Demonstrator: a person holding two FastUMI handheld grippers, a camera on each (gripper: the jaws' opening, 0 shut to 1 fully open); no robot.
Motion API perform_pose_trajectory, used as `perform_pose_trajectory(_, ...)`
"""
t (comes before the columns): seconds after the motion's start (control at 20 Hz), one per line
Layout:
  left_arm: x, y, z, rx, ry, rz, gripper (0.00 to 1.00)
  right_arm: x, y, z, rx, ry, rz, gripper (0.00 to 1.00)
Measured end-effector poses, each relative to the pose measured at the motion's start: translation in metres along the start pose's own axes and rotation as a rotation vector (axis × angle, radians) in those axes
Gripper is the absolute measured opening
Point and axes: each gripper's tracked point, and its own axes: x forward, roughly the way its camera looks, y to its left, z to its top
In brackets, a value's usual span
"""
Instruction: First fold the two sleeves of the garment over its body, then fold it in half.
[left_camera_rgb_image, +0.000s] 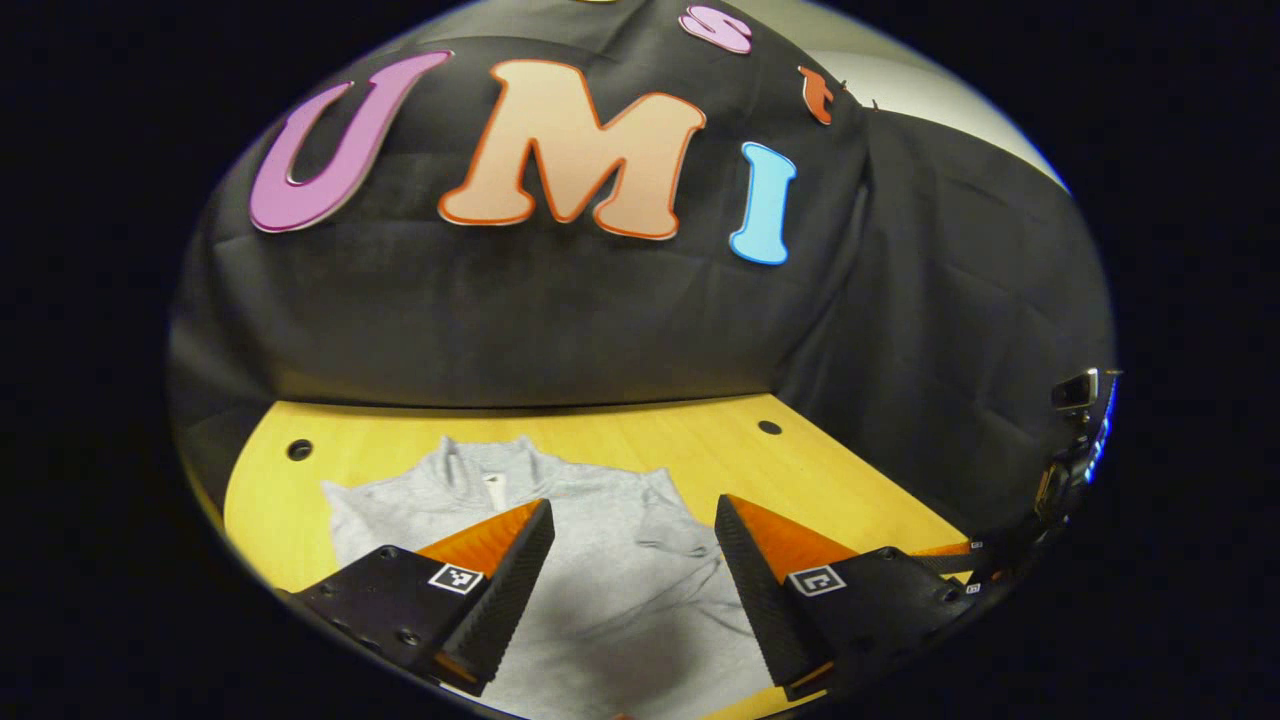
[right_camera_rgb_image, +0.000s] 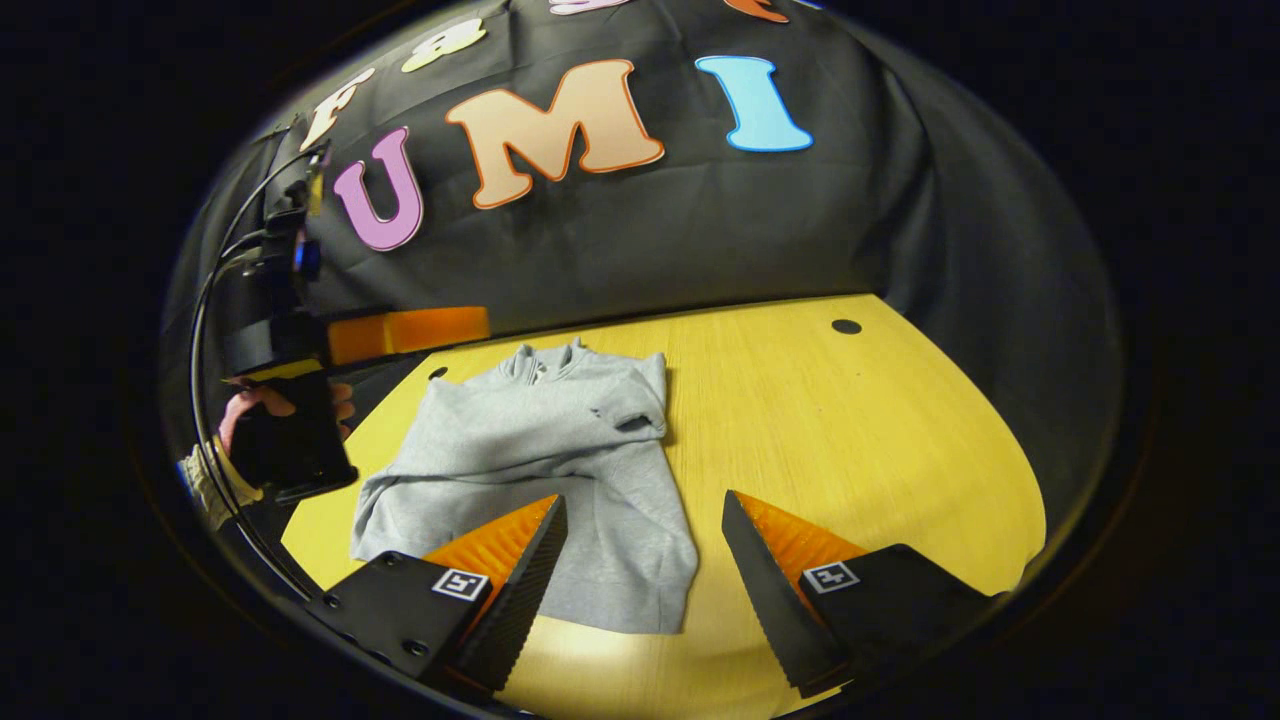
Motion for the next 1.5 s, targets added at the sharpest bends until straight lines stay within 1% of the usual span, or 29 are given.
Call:
perform_pose_trajectory(0.05,-0.014,0.012,-0.003,-0.002,0.000,0.028,0.94,0.001,0.003,-0.007,-0.002,0.012,0.004,0.98)
perform_pose_trajectory(0.2,-0.061,0.043,-0.027,-0.008,0.019,0.106,0.94,0.003,0.009,-0.029,-0.023,0.049,0.012,0.98)
perform_pose_trajectory(0.3,-0.092,0.060,-0.054,-0.011,0.069,0.141,0.94,0.005,0.013,-0.043,-0.042,0.080,0.020,0.98)
perform_pose_trajectory(0.35,-0.105,0.069,-0.070,-0.010,0.100,0.161,0.94,0.006,0.015,-0.051,-0.047,0.094,0.027,0.94)
perform_pose_trajectory(0.4,-0.116,0.078,-0.086,-0.013,0.130,0.191,0.94,0.008,0.015,-0.058,-0.055,0.112,0.027,0.94)
perform_pose_trajectory(0.45,-0.128,0.085,-0.100,-0.023,0.158,0.218,0.94,0.011,0.014,-0.066,-0.065,0.131,0.023,0.94)
perform_pose_trajectory(0.5,-0.138,0.090,-0.113,-0.046,0.180,0.245,0.95,0.014,0.013,-0.073,-0.072,0.151,0.021,0.98)
perform_pose_trajectory(0.55,-0.145,0.092,-0.127,-0.079,0.204,0.265,0.95,0.018,0.013,-0.082,-0.072,0.172,0.021,0.94)
perform_pose_trajectory(0.6,-0.151,0.094,-0.138,-0.114,0.217,0.285,0.95,0.021,0.013,-0.088,-0.065,0.190,0.019,0.98)
perform_pose_trajectory(0.7,-0.163,0.095,-0.162,-0.170,0.251,0.307,0.95,0.027,0.012,-0.098,-0.056,0.215,0.015,0.98)
perform_pose_trajectory(0.85,-0.175,0.104,-0.201,-0.175,0.332,0.344,0.95,0.034,0.010,-0.109,-0.074,0.236,-0.003,0.98)
perform_pose_trajectory(0.9,-0.176,0.107,-0.209,-0.172,0.346,0.350,0.95,0.036,0.010,-0.111,-0.080,0.242,-0.006,0.94)
perform_pose_trajectory(0.95,-0.178,0.109,-0.216,-0.170,0.359,0.359,0.95,0.037,0.009,-0.112,-0.084,0.245,-0.011,0.98)
perform_pose_trajectory(1.0,-0.182,0.109,-0.222,-0.171,0.369,0.366,0.95,0.038,0.009,-0.113,-0.087,0.247,-0.014,0.98)
perform_pose_trajectory(1.05,-0.184,0.111,-0.227,-0.176,0.379,0.372,0.95,0.039,0.009,-0.115,-0.092,0.249,-0.019,0.98)
perform_pose_trajectory(1.1,-0.184,0.112,-0.232,-0.183,0.387,0.377,0.95,0.040,0.008,-0.116,-0.099,0.249,-0.020,0.94)
perform_pose_trajectory(1.15,-0.183,0.114,-0.236,-0.190,0.394,0.384,0.95,0.040,0.007,-0.117,-0.112,0.246,-0.025,0.94)
perform_pose_trajectory(1.2,-0.182,0.115,-0.240,-0.196,0.400,0.391,0.95,0.041,0.006,-0.117,-0.124,0.243,-0.028,0.98)
perform_pose_trajectory(1.25,-0.179,0.116,-0.243,-0.200,0.407,0.395,0.95,0.040,0.006,-0.118,-0.138,0.242,-0.030,0.94)
perform_pose_trajectory(1.3,-0.179,0.116,-0.246,-0.202,0.415,0.400,0.95,0.041,0.006,-0.118,-0.154,0.239,-0.032,0.97)
perform_pose_trajectory(1.45,-0.180,0.120,-0.248,-0.170,0.419,0.410,0.95,0.040,0.006,-0.121,-0.203,0.231,-0.043,0.97)
perform_pose_trajectory(1.5,-0.181,0.120,-0.249,-0.159,0.418,0.415,0.94,0.040,0.007,-0.121,-0.206,0.226,-0.045,0.94)
